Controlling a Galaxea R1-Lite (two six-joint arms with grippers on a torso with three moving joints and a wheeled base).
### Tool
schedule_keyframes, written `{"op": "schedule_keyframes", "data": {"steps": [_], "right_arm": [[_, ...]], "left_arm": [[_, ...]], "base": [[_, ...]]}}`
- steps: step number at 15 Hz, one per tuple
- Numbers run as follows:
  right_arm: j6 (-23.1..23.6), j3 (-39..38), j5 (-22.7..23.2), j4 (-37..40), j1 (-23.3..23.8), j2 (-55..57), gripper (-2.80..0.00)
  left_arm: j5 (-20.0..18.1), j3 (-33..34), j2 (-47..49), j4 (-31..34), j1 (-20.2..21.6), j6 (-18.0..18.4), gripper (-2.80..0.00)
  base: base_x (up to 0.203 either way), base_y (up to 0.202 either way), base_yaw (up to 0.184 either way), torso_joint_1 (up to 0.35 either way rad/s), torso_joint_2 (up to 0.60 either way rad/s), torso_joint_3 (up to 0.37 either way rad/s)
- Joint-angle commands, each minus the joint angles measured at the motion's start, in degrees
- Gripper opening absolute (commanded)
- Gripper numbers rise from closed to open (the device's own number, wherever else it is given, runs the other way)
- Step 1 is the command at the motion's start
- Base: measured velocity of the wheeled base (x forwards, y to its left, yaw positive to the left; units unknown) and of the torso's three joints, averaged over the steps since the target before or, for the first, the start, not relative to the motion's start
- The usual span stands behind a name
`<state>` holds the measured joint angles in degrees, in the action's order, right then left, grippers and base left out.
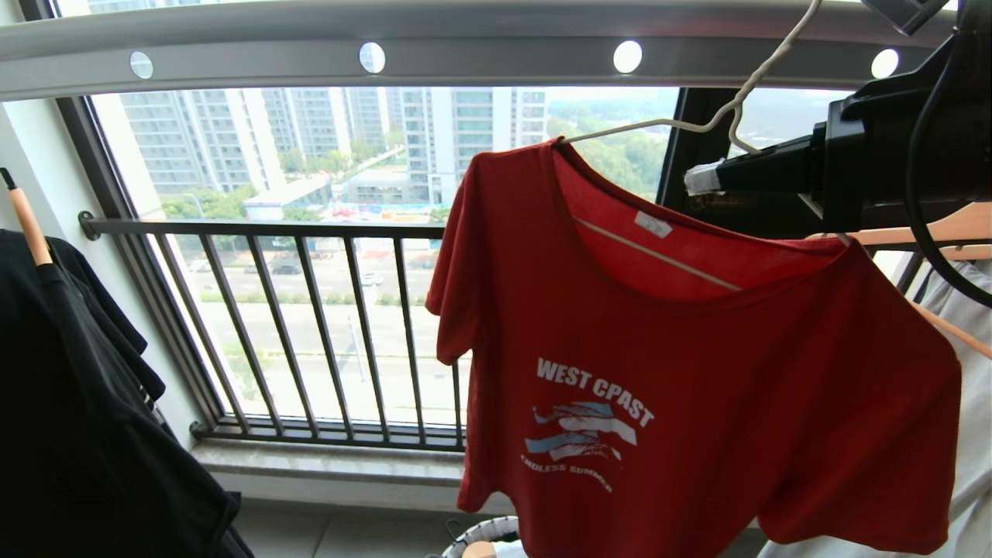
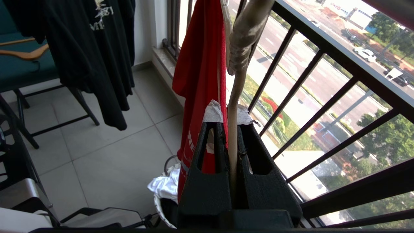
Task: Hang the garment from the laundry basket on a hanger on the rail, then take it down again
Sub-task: Take the clothes off the clothes rack
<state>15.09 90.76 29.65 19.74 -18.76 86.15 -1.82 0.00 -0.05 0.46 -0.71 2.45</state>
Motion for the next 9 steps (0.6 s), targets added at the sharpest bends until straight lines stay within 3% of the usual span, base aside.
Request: {"op": "schedule_keyframes", "data": {"steps": [1, 9], "right_arm": [[0.05, -1.48, 0.12, 0.22, -0.05, -3.71, -2.80], [-0.30, -14.73, -0.20, 0.20, -0.05, -9.46, -2.80]], "left_arm": [[-0.03, 0.00, 0.05, -0.02, 0.08, 0.01, -2.80], [-0.03, 0.00, 0.05, -0.02, 0.09, 0.01, -2.80]], "base": [[0.000, 0.000, 0.000, 0.000, 0.00, 0.000], [0.000, 0.000, 0.000, 0.000, 0.00, 0.000]]}}
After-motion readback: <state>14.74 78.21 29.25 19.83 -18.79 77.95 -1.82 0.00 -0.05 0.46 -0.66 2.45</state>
